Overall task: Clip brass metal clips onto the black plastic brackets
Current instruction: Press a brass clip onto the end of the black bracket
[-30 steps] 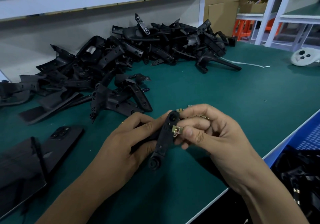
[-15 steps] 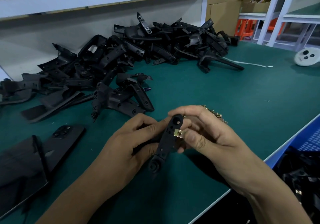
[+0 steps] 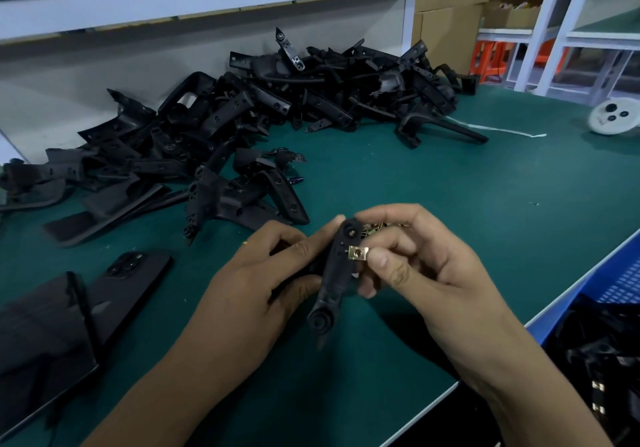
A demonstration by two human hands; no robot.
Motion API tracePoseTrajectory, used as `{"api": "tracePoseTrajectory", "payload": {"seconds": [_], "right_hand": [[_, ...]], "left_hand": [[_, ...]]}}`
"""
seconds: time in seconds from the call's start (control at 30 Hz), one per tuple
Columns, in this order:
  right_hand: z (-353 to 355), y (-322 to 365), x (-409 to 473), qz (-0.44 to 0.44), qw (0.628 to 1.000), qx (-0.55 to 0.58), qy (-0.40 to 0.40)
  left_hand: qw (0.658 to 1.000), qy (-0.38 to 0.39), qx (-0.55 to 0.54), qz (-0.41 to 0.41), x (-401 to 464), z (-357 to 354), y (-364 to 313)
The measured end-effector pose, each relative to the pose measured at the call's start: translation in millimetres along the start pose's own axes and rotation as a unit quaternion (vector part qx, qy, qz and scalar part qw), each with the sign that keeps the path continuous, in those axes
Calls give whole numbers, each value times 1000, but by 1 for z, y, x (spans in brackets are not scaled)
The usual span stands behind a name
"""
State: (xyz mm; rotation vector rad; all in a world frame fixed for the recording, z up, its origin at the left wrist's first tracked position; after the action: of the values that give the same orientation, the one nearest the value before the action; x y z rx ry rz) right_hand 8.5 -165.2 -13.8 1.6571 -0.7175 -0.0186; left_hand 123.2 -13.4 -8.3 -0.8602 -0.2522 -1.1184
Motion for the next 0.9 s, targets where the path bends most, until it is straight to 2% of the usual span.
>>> {"api": "tracePoseTrajectory", "payload": {"seconds": [0.1,0.4,0.9], "right_hand": [[7,0,0,-1,999,5,-51],[8,-1,2,15,995,-13,-100],[12,-3,1,14,990,-5,-137]], "left_hand": [[998,-16,59,-5,2,0,-6],[991,-21,129,18,3,6,-5],[992,-3,113,48,2,-3,-6]]}}
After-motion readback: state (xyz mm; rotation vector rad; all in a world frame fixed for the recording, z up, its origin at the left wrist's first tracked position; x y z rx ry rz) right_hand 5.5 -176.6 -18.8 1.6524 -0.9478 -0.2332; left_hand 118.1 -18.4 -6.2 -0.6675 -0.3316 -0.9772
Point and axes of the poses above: each hand's wrist, its own x-axis towards the middle knuckle, its own z-axis out of the back of the hand, y = z × x, the point moved 6 cm from there along x, towards the middle knuckle, and after that the axes turned 8 degrees about -y, right-handed, at the moved point
